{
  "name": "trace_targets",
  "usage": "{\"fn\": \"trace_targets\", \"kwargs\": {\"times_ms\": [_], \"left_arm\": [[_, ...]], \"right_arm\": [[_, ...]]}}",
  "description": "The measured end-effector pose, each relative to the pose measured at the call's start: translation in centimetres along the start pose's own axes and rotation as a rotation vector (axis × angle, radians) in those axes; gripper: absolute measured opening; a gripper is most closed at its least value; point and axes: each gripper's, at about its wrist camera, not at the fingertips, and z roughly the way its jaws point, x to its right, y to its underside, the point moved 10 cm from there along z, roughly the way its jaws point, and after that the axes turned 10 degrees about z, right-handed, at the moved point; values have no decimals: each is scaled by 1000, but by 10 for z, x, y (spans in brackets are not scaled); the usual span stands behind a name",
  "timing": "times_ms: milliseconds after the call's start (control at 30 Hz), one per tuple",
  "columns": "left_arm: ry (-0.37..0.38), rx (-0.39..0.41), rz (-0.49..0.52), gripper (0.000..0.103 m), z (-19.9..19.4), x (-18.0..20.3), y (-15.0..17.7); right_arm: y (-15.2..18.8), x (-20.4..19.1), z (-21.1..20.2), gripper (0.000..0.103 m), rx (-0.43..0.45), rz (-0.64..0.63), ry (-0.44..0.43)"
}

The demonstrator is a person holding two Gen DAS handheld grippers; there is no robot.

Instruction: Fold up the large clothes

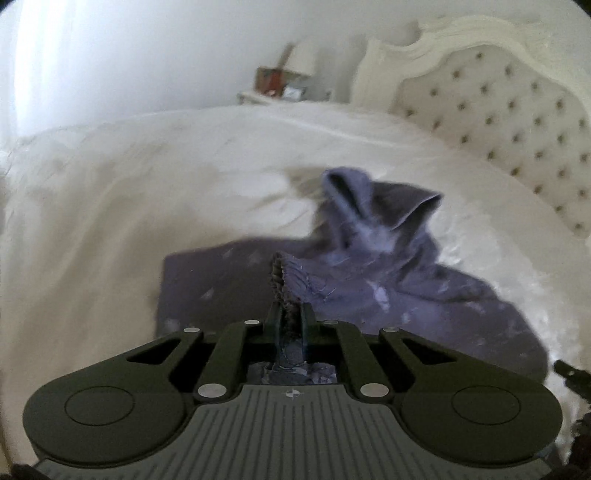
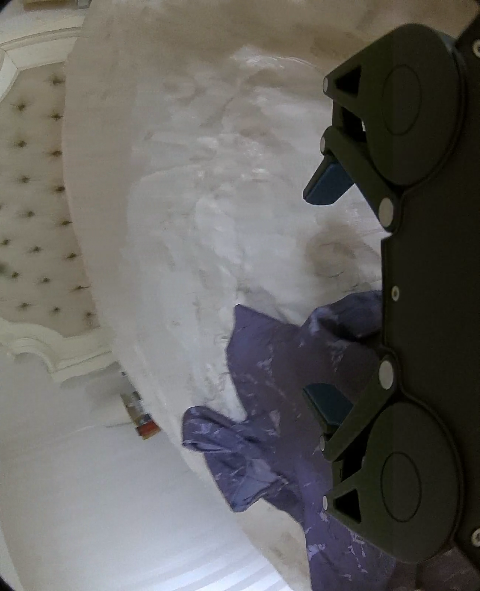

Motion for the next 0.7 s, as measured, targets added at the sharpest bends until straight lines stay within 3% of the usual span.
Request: {"fn": "trace_targets", "kwargs": {"times_ms": [133,367,500,600,700], "left_arm": [[-34,-30,-23,10,11,-23,8],[-44,-87,-15,15,32,-30,33],[-36,-93,-14,17,40,-29,42],[-49,-83,32,17,42,-24,45],[-43,-67,61,27,44,-20,49]], "right_arm": [[1,6,1,102,-5,13,14],[-9,3,11,102,13,5,23],[21,16,40,102,-147,-126,189],[26,21,41,102,-163,-107,189],[25,23,37,102,-154,-109,195]]}}
